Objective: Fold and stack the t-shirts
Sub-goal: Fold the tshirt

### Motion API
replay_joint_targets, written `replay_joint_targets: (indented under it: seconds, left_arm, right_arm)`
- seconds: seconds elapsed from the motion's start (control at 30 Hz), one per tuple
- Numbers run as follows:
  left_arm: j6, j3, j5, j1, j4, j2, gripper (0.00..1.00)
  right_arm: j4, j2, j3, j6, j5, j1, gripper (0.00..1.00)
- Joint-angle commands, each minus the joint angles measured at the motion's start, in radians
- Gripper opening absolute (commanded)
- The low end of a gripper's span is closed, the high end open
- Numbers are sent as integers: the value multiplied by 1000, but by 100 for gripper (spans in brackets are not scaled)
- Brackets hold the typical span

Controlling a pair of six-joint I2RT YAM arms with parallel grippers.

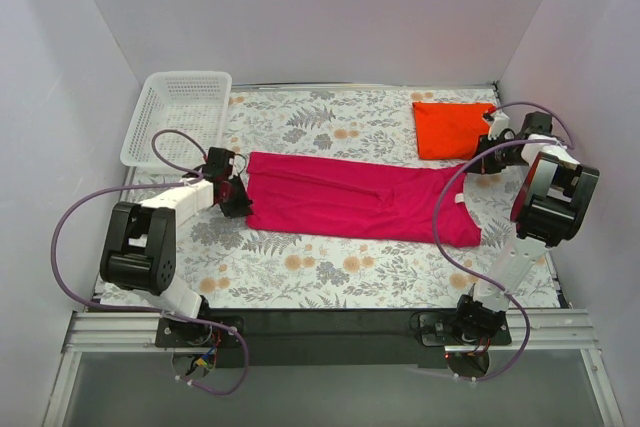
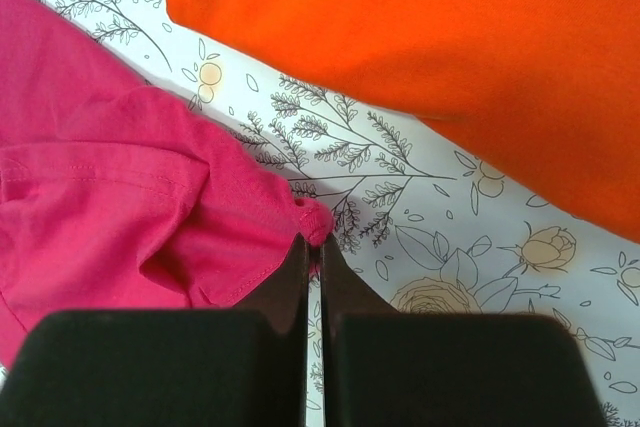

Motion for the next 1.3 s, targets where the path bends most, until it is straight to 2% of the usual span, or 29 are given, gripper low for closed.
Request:
replay_joint_targets:
  seconds: [0.0,0.23,0.37,0.67,1.03,1.1,1.27]
  left_arm:
    - [-42,-21,21,-6,-93,-84,0]
    - [-163,-53,110,-4,-193,-149,0]
    - [-284,-116,94,-3,-248,-190,0]
    - [-487,-247,139,85,-340,-435,0]
    - [-550,-252,84,184,-483,-584,0]
    - [-553,-245,63,236,-501,-616,0]
    - [-571,-241,23,267,-546,-664,0]
  right_arm:
    - [-6,-44,40,-24,-6,17,1]
    - [-17,-67,69,-34,27,66,1]
    - [-29,-59,87,-41,42,109,1]
    - [-37,-25,115,-49,53,186,1]
    - [-48,27,198,-44,93,342,1]
    - [-48,42,213,-41,102,367,1]
    - [-46,134,339,25,122,441,1]
